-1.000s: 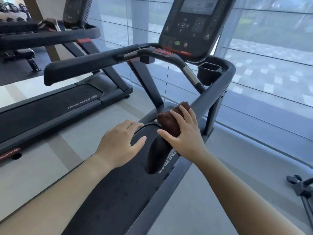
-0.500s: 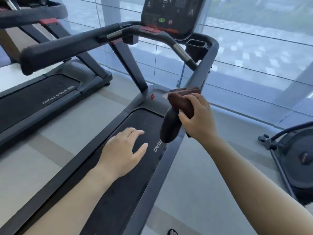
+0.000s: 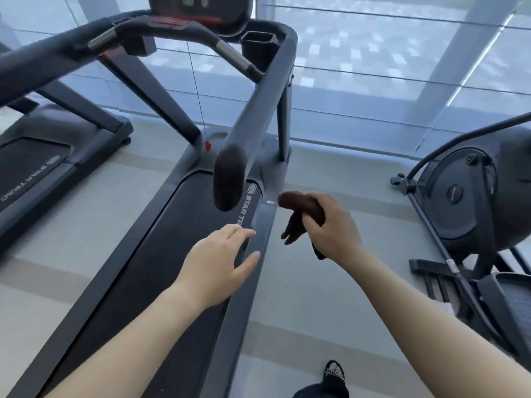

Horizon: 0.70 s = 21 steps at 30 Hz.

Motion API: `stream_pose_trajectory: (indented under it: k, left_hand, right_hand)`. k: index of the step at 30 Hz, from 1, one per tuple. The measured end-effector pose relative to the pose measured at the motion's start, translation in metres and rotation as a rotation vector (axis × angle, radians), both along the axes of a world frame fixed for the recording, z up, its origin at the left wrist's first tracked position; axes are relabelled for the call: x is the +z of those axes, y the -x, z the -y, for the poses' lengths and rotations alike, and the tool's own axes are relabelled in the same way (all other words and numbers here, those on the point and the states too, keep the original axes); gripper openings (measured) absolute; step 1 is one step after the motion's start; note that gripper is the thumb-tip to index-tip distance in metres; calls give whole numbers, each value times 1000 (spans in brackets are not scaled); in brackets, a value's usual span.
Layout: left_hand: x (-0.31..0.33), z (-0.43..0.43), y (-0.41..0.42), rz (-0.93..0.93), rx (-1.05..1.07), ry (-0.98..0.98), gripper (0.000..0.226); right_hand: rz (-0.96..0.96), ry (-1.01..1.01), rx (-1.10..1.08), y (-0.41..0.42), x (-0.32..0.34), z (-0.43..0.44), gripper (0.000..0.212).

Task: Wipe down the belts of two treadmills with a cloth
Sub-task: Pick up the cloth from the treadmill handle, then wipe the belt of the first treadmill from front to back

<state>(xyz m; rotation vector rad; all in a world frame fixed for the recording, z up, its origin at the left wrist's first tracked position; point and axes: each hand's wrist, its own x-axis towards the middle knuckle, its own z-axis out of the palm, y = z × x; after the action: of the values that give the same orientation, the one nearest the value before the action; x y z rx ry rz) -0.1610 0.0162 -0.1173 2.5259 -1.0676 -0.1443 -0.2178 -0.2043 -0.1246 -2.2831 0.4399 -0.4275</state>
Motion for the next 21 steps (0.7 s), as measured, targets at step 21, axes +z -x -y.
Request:
stream_pose_trajectory:
  k: [21]
  left_hand:
    - [-34,308,62,-121,43,-61,43]
  right_hand:
    - [-230,-77,68,93,-61,270,39]
